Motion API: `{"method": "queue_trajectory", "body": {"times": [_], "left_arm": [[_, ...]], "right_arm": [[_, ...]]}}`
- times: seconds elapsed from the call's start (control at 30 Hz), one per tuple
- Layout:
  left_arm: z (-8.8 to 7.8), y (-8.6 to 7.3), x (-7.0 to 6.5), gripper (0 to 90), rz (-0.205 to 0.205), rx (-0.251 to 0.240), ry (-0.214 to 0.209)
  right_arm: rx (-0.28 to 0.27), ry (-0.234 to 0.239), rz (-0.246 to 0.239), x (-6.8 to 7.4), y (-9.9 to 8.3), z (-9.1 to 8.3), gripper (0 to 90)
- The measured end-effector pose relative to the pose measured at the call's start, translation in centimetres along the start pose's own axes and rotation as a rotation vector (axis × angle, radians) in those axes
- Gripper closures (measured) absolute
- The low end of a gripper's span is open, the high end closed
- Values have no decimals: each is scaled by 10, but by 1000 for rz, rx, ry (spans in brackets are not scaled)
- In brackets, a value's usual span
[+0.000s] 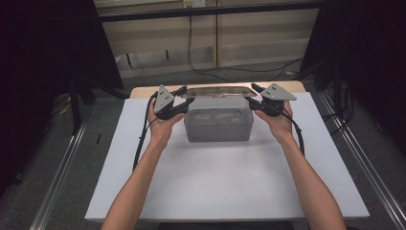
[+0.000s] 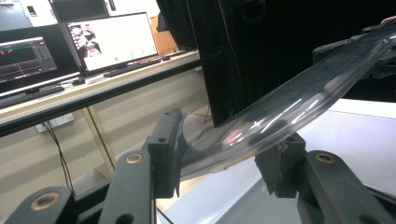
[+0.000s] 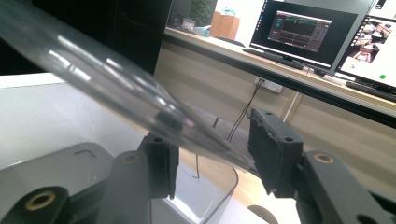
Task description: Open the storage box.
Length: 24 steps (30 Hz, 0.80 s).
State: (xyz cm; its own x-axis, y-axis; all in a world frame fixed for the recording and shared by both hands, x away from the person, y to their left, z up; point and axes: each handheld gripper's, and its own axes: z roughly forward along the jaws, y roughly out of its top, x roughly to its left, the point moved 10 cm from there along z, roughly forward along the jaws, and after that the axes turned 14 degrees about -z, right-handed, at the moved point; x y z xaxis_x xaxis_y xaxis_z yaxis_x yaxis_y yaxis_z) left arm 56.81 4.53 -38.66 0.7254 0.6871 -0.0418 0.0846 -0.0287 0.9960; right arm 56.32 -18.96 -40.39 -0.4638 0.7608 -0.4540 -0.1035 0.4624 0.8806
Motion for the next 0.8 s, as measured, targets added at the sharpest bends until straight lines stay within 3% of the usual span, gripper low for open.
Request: {"method": "queue_trajectory", "body": {"times": [0.6,0.8], "left_arm": [[5,-2,8,567,-8,9,11],[8,-4,11,511,-1,-1,27]], "right_arm": [[-9,-15,-4,-2,-7,7,646],[-6,-13,-9,-2,-7,7,648]]}}
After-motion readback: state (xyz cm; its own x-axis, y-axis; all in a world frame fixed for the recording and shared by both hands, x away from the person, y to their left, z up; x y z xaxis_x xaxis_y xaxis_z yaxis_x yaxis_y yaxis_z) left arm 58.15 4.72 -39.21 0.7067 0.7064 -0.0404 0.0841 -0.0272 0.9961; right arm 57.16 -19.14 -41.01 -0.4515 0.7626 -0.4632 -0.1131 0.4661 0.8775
